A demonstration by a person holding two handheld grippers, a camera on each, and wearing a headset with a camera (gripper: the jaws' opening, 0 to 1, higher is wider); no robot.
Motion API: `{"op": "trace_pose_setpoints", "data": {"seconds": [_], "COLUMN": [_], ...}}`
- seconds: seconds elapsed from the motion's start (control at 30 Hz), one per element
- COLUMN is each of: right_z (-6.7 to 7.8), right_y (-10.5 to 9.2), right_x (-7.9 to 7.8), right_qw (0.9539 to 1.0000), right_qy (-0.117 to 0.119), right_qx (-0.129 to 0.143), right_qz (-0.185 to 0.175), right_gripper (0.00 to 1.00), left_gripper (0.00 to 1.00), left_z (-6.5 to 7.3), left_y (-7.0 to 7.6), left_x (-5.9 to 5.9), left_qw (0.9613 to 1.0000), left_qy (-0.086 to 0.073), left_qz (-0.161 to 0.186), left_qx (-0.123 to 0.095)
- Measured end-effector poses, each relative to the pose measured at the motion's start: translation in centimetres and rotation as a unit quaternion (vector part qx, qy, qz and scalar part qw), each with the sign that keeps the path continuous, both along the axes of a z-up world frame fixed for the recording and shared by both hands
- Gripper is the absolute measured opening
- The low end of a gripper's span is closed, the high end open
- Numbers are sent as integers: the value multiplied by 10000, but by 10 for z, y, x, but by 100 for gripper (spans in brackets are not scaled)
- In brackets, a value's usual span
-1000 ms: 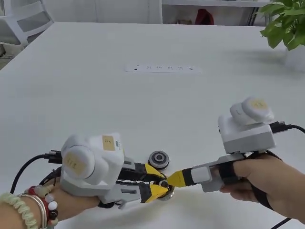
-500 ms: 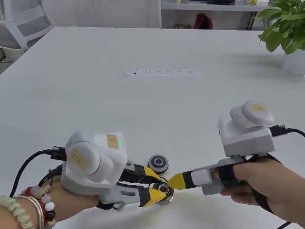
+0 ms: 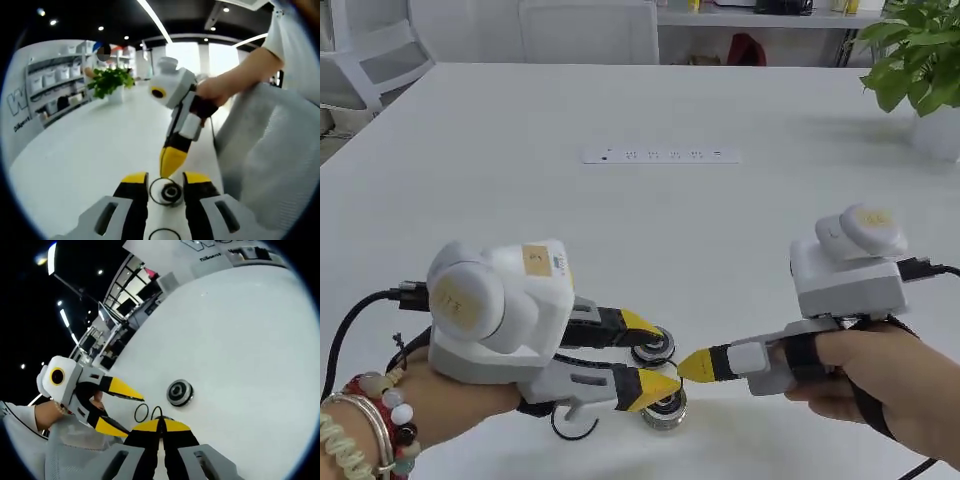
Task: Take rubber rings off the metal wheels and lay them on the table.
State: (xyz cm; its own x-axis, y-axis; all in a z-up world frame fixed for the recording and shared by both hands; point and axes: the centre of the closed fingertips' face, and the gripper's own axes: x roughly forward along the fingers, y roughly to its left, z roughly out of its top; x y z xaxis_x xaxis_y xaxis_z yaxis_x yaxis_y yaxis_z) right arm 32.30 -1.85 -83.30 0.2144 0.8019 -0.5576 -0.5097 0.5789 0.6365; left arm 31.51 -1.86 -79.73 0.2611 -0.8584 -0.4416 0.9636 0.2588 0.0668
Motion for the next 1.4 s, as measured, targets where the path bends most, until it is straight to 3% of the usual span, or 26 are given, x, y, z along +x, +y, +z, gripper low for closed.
{"op": "trace_pose_setpoints", "data": {"seconds": [0.07,0.13,0.2,0.33,0.5,0.57,0.63,0.73,1.0,1.4], "right_z": [1,3,4,3,5,6,7,10,20,30], "right_y": [-1,-1,-1,-2,-1,-1,-1,0,4,5], "right_x": [1,2,3,5,7,8,9,10,9,11], "right_qw": [10000,10000,9999,9999,9996,9993,9991,9989,9982,9976], "right_qy": [-42,-47,-59,-135,-260,-332,-398,-444,-589,-686], "right_qx": [-23,22,41,-65,-92,-159,-171,-142,-49,122], "right_qz": [-17,-53,-91,-74,-24,-13,16,53,55,-59], "right_gripper": [0,0,0,0,0,0,0,0,0,0], "left_gripper": [30,38,50,55,60,63,68,70,80,83], "left_z": [6,13,14,16,35,42,43,51,68,65], "left_y": [-3,-8,-10,-5,4,10,17,33,71,113], "left_x": [-2,-6,-7,-5,-5,-6,-7,-5,-9,-29], "left_qw": [10000,9995,9989,9997,9996,9995,9991,9996,9984,9942], "left_qy": [-30,177,384,204,219,247,387,218,57,100], "left_qz": [-61,-71,-38,-121,-58,-29,40,185,561,1067], "left_qx": [-59,-254,-279,-11,-155,-200,-150,-75,-27,69]}}
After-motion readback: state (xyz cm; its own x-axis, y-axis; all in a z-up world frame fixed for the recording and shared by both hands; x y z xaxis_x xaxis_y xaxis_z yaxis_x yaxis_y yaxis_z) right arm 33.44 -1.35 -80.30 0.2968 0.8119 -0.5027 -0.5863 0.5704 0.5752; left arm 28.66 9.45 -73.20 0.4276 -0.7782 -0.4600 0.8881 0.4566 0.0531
